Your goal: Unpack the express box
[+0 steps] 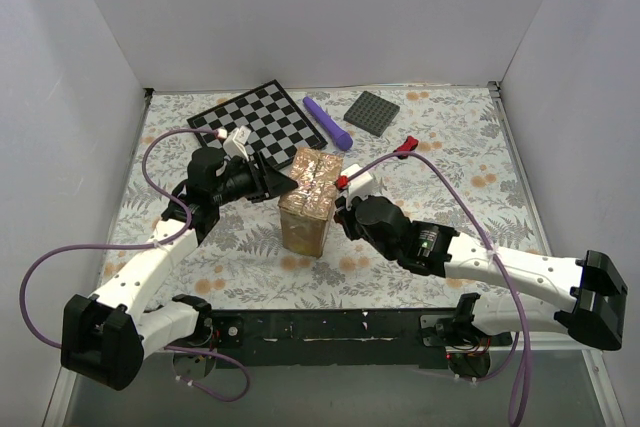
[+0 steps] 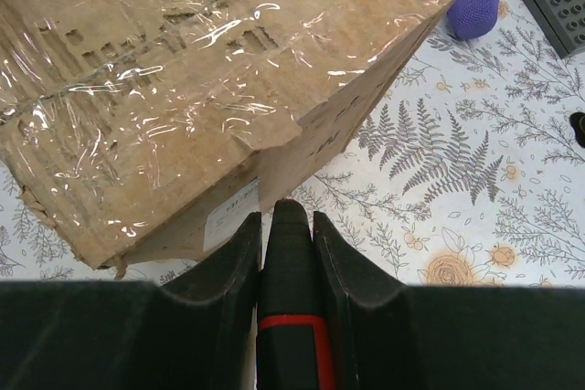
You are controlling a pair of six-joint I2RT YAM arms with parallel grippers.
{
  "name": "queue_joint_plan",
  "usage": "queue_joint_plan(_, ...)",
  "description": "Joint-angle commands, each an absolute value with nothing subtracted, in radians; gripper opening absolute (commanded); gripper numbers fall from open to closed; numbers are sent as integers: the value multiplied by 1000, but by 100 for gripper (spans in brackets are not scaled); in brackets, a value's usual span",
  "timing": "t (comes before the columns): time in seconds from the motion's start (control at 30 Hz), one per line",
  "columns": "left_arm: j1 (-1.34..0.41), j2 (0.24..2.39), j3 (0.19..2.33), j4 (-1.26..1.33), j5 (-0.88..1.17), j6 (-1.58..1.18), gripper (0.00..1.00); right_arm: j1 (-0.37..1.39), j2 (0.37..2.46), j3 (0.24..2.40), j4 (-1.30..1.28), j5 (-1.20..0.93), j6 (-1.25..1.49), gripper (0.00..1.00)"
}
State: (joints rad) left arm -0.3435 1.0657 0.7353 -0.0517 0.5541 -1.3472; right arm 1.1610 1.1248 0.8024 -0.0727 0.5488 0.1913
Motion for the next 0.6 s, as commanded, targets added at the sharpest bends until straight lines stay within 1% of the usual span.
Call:
queue_joint_plan(0.0,-337,1058,721,-54,597,-1330,36,1169,1137,857,-17,554,173,1)
queue_joint_plan(0.03,-337,1058,719,-52,598,-1330,30,1169,1137,859,-17,554,173,1)
queue_joint_plan(0.1,-334,1054,713,-46,600,-1331,25,1169,1138,862,-17,555,169,1)
queue_joint_plan(0.13,-331,1052,713,-46,601,-1333,20,1169,1137,865,-17,557,167,1)
queue_joint_plan(0.17,-331,1051,713,-45,601,-1333,17,1169,1135,865,-18,557,164,1)
queue_joint_plan(0.23,-328,1052,722,-48,601,-1328,13,1169,1126,880,-29,561,153,1)
queue_joint_plan(0.37,-328,1054,744,-69,586,-1319,13,1170,1089,960,-142,583,106,1)
queue_joint_plan(0.47,-328,1048,758,-78,574,-1319,8,1173,1045,1048,-237,640,61,1)
queue_joint_plan(0.57,-328,1039,761,-74,560,-1336,2,1177,976,1107,-256,657,9,1)
